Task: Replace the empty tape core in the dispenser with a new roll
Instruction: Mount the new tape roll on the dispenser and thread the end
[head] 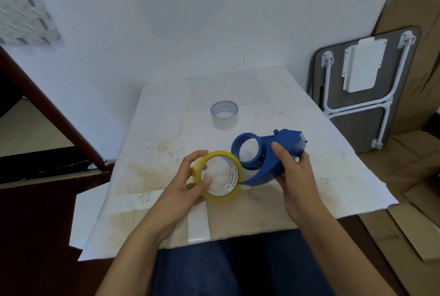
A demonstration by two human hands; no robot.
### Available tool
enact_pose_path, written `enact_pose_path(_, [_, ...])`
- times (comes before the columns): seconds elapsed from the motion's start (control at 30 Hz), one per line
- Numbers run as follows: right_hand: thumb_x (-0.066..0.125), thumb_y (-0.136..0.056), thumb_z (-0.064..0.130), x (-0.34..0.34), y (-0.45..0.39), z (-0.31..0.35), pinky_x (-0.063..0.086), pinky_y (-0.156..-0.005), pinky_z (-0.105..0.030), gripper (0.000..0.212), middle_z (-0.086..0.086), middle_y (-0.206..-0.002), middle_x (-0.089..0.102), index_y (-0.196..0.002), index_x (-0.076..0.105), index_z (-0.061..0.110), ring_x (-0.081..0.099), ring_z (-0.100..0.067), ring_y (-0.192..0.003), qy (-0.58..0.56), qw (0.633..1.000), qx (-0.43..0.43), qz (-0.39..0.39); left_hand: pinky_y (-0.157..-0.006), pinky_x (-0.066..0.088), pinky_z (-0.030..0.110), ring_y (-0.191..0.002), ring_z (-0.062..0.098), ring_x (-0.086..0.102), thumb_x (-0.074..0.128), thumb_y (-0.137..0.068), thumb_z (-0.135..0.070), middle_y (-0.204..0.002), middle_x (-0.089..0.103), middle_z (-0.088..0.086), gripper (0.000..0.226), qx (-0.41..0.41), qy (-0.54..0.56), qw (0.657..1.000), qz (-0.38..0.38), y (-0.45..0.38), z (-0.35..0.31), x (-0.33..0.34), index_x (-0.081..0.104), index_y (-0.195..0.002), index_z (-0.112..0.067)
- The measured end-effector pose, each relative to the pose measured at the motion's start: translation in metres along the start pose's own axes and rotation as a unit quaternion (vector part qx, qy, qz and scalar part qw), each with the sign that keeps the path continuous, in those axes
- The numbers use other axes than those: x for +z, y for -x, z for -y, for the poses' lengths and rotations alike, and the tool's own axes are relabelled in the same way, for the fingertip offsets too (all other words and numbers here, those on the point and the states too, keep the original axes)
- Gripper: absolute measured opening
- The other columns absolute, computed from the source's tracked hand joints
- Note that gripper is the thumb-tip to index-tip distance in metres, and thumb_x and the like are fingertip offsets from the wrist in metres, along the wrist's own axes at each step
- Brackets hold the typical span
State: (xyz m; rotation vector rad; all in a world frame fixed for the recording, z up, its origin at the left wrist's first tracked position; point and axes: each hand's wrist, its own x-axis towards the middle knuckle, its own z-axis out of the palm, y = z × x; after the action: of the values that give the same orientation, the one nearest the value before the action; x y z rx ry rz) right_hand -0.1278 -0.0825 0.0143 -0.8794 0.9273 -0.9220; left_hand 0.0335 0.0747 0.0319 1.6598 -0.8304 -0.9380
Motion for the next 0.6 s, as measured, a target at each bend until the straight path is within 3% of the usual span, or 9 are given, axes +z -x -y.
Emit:
enact_pose_path(0.07, [0.073,-0.083,0.029,-0.003,0.0,0.001,0.053,-0.097,-0.039,0.058,-0.003,-0.128,0.062,-0.133,0.046,0.02,0.064,-0.018,-0.112,-0.005,1.0,0.0,-0.003,-0.09,0.057,0.028,-0.104,0.005,0.069,0.067,-0.093,-0.019,-0.125,0.062,-0.007,0.052,0.02,-0.004,0.999,-0.044,0.001,0.002,0.006,0.047,-0.124,-0.055])
enact_pose_path(0.17, [0.072,-0.084,0.029,-0.008,-0.002,0.003,0.052,-0.098,-0.039,0.058,-0.003,-0.129,0.062,-0.135,0.045,0.02,0.063,-0.017,-0.113,-0.015,1.0,0.002,-0.025,-0.084,0.056,0.019,-0.109,0.002,0.066,0.077,-0.084,-0.012,-0.118,0.064,-0.003,0.067,0.058,0.014,0.995,-0.077,0.001,0.004,0.011,0.044,-0.129,-0.048])
enact_pose_path(0.23, [0.071,-0.085,0.029,-0.01,-0.004,0.004,0.052,-0.099,-0.04,0.06,-0.002,-0.129,0.062,-0.137,0.044,0.02,0.062,-0.016,-0.113,-0.023,0.999,0.006,-0.039,-0.082,0.055,0.016,-0.111,0.004,0.066,0.081,-0.078,-0.015,-0.116,0.068,-0.004,0.065,0.056,0.024,0.995,-0.081,0.0,0.001,0.012,0.048,-0.128,-0.038])
enact_pose_path(0.33, [0.07,-0.085,0.028,-0.008,-0.004,0.004,0.051,-0.101,-0.042,0.061,-0.001,-0.129,0.061,-0.139,0.043,0.021,0.062,-0.017,-0.114,-0.025,0.999,0.011,-0.042,-0.088,0.057,0.028,-0.106,0.014,0.069,0.086,-0.073,-0.026,-0.109,0.074,-0.006,0.052,0.049,0.019,0.995,-0.079,-0.002,-0.007,0.015,0.059,-0.117,-0.033])
enact_pose_path(0.47, [0.071,-0.085,0.028,-0.006,-0.002,0.003,0.051,-0.101,-0.042,0.058,-0.003,-0.129,0.061,-0.136,0.044,0.021,0.062,-0.018,-0.114,-0.017,0.999,0.009,-0.035,-0.09,0.058,0.04,-0.107,0.018,0.068,0.083,-0.064,-0.046,-0.114,0.071,-0.008,0.056,0.051,-0.006,0.996,-0.077,-0.001,-0.013,0.018,0.06,-0.114,-0.045])
enact_pose_path(0.6, [0.071,-0.085,0.029,-0.005,-0.002,0.004,0.051,-0.101,-0.042,0.054,-0.003,-0.127,0.062,-0.131,0.045,0.023,0.063,-0.018,-0.113,-0.011,0.999,0.01,-0.034,-0.085,0.057,0.029,-0.1,0.014,0.07,0.085,-0.072,-0.028,-0.104,0.076,-0.009,0.049,0.03,0.07,0.995,-0.062,0.0,-0.021,0.02,0.064,-0.116,-0.033])
